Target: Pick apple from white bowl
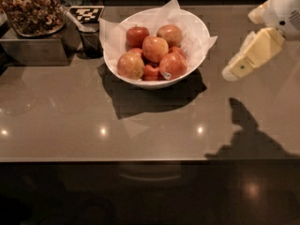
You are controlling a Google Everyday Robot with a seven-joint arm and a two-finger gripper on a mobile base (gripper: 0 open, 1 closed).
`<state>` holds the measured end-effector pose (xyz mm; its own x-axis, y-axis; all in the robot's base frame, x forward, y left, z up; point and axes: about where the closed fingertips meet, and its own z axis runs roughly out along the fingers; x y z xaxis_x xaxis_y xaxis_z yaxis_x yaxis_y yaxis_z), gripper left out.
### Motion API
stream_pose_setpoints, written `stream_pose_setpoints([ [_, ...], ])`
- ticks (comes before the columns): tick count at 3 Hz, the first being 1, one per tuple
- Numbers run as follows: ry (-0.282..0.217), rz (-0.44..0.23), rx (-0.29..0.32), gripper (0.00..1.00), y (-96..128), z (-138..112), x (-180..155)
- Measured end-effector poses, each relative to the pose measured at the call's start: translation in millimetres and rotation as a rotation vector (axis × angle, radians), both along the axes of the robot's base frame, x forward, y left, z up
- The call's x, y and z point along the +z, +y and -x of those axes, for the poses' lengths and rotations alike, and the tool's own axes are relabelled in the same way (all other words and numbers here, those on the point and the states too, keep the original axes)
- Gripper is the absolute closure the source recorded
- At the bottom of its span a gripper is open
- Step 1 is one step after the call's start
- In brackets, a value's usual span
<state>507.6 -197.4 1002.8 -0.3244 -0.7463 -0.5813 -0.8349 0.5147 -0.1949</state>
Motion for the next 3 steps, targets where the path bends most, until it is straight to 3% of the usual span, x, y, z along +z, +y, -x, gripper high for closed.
stream_pose_setpoints([
  [1, 0.002, -0.02, 0.01, 0.0, 5.8, -0.4, 1.7],
  [2, 0.005, -0.023, -0.026, 0.0, 0.6, 0.1, -0.9],
  [3, 0.016, -0.08, -0.085, 0.0, 13.0, -2.2, -16.3],
])
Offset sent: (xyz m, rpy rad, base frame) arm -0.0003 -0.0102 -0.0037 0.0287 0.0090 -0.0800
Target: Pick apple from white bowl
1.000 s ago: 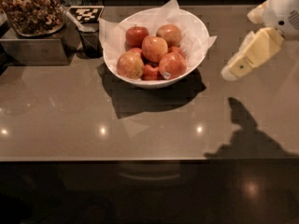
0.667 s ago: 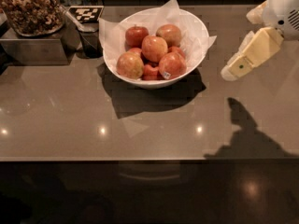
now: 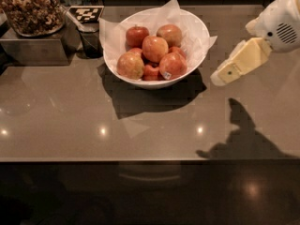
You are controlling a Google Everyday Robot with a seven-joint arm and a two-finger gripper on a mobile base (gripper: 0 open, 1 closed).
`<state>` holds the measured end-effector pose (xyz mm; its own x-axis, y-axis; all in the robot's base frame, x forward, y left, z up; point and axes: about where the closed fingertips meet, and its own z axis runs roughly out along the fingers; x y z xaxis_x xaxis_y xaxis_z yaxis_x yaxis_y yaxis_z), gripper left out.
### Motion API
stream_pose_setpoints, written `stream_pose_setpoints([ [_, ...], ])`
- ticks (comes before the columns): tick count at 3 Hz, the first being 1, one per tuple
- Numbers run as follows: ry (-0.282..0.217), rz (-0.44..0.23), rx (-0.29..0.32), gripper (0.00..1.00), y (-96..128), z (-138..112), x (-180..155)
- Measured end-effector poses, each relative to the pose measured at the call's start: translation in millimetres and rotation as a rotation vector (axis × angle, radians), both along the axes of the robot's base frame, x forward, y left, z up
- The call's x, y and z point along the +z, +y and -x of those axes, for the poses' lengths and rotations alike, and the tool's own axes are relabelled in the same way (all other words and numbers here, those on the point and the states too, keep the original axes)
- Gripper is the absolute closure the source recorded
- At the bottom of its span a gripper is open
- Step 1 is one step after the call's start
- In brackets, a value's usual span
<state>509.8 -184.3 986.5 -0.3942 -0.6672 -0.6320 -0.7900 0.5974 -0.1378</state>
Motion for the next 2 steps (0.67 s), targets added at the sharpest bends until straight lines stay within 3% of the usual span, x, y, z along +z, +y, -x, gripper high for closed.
stream_pose_setpoints([
  [1, -0.018, -0.028, -0.04, 0.0, 17.4, -11.8, -10.2],
  [2, -0.025, -0.031, -0.045, 0.19, 17.9, -13.8, -9.6],
])
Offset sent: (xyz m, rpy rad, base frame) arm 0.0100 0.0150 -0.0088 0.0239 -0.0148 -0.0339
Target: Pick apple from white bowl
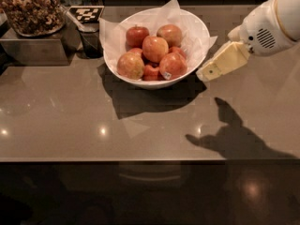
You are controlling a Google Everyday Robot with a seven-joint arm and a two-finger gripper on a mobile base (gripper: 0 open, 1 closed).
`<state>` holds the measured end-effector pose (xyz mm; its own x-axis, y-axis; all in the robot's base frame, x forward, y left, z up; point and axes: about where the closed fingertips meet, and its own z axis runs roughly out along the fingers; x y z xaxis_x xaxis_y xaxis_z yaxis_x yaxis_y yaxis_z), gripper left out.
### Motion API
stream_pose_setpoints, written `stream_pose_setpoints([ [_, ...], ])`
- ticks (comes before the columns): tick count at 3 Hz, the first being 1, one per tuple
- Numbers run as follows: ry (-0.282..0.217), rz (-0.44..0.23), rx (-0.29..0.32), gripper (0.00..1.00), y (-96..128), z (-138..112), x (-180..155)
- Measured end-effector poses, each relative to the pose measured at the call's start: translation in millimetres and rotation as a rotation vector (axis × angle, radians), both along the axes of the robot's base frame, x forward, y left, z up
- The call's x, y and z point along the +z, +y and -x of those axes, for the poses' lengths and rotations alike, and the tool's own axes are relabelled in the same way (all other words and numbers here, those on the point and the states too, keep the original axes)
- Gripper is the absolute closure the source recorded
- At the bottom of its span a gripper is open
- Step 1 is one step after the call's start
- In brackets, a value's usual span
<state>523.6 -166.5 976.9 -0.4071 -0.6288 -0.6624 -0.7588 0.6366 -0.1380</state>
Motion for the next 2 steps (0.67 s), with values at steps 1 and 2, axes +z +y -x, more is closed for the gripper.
stream_pose_setpoints([
  [1, 0.0, 0.0, 0.0, 0.42, 0.0, 0.0, 0.0],
  [2, 0.004, -0.045, 0.037, 0.58, 23.0, 3.0, -6.2],
])
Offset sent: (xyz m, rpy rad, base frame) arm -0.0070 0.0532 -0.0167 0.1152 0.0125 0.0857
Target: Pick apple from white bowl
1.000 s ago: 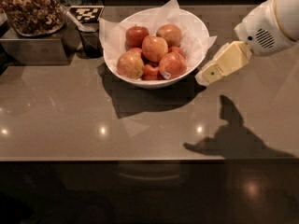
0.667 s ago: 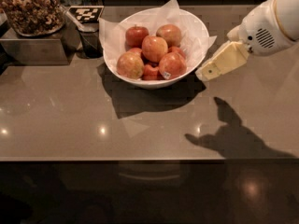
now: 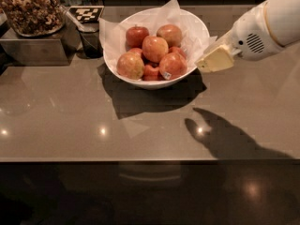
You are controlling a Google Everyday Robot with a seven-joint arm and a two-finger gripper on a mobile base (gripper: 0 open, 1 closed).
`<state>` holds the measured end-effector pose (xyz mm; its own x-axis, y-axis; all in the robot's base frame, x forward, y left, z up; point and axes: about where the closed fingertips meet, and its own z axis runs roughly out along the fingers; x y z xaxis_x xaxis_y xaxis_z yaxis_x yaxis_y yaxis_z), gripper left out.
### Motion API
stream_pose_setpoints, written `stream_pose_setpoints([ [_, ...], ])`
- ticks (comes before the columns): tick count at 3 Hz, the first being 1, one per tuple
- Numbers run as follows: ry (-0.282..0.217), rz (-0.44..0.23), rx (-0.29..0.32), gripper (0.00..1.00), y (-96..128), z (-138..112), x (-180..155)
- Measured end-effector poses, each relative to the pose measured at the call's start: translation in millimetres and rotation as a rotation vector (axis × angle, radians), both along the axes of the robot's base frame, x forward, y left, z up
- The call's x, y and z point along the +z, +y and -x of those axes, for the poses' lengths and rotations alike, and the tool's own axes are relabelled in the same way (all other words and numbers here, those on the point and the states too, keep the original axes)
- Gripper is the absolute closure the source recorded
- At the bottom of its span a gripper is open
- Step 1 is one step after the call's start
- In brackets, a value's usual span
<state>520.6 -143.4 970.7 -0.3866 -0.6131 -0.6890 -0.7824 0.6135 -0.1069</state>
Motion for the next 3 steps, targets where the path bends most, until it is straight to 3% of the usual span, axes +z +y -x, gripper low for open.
stream_pose_setpoints([
  [1, -0.005, -0.058, 0.087, 0.6, 45.3, -0.1, -4.4],
  [2, -0.018, -0.098, 0.15, 0.44, 79.5, -4.8, -2.1],
  [3, -0.043, -0.093, 0.184, 0.29, 96.3, -16.2, -0.1],
])
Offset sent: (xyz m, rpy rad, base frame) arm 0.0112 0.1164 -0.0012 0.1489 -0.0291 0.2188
